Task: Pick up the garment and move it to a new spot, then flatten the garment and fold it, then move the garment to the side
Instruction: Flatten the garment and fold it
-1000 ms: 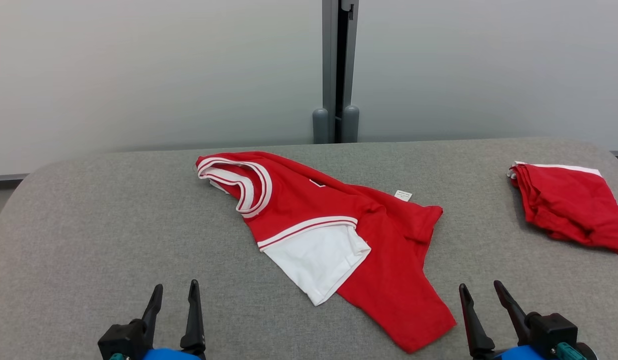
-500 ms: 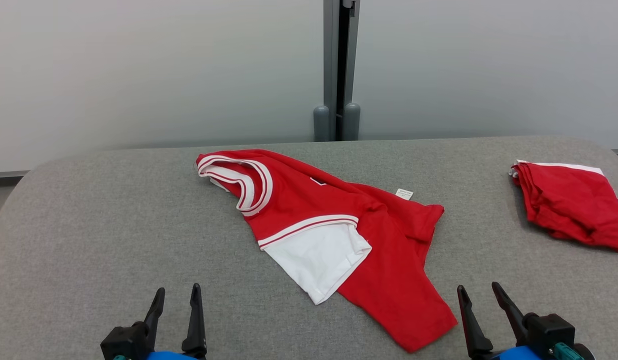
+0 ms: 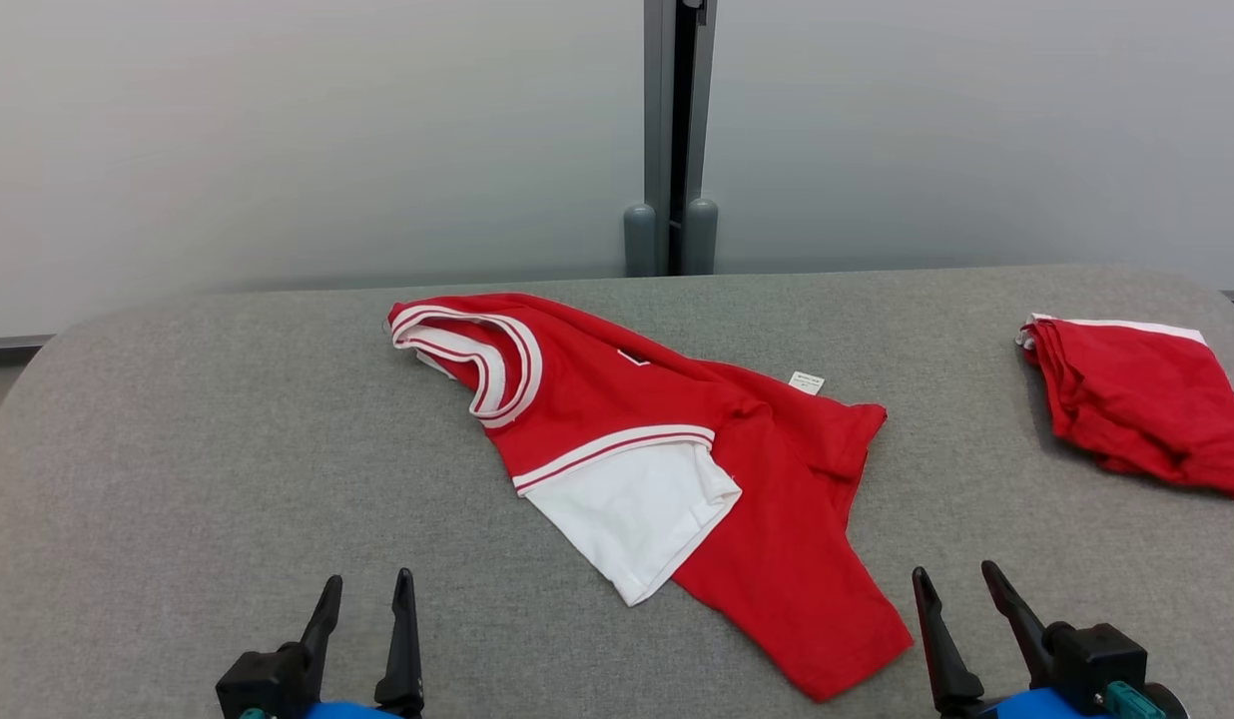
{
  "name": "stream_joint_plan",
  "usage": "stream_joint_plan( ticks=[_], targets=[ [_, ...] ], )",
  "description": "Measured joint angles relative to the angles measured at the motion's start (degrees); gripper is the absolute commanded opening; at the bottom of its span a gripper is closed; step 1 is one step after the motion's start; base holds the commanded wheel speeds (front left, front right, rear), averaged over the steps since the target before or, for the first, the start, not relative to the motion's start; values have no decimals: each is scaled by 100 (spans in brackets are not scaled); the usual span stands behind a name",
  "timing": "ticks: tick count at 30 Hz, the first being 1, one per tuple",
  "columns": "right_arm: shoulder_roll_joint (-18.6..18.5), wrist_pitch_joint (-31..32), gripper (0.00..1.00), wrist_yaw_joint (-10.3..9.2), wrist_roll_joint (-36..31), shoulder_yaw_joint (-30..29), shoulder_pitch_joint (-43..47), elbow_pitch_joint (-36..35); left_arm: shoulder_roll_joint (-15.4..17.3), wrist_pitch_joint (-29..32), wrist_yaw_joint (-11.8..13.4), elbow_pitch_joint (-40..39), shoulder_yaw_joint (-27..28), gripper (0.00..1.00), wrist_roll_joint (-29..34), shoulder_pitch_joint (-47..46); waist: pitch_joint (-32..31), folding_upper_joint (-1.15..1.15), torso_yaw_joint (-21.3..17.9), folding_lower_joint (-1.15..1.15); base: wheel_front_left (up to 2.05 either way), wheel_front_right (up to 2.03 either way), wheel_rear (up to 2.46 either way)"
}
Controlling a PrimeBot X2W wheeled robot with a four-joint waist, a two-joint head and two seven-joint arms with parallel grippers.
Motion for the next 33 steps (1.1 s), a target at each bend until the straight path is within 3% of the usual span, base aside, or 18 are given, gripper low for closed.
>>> stream_joint_plan(
  ticks=[11,23,33],
  targets=[
    [0,-1,100,0,-2,26,-49,5,-143,278,-260,290,-635,100,270,-367,105,0,-67,0,0,0,0],
    [0,-1,100,0,-3,182,-286,-12,-381,787,-579,1269,-1626,100,604,-1304,523,0,-504,0,0,0,0],
    [0,-2,100,0,-3,204,-397,-24,-407,998,-504,2363,-1950,100,840,-1927,749,0,-838,0,0,0,0]
  ],
)
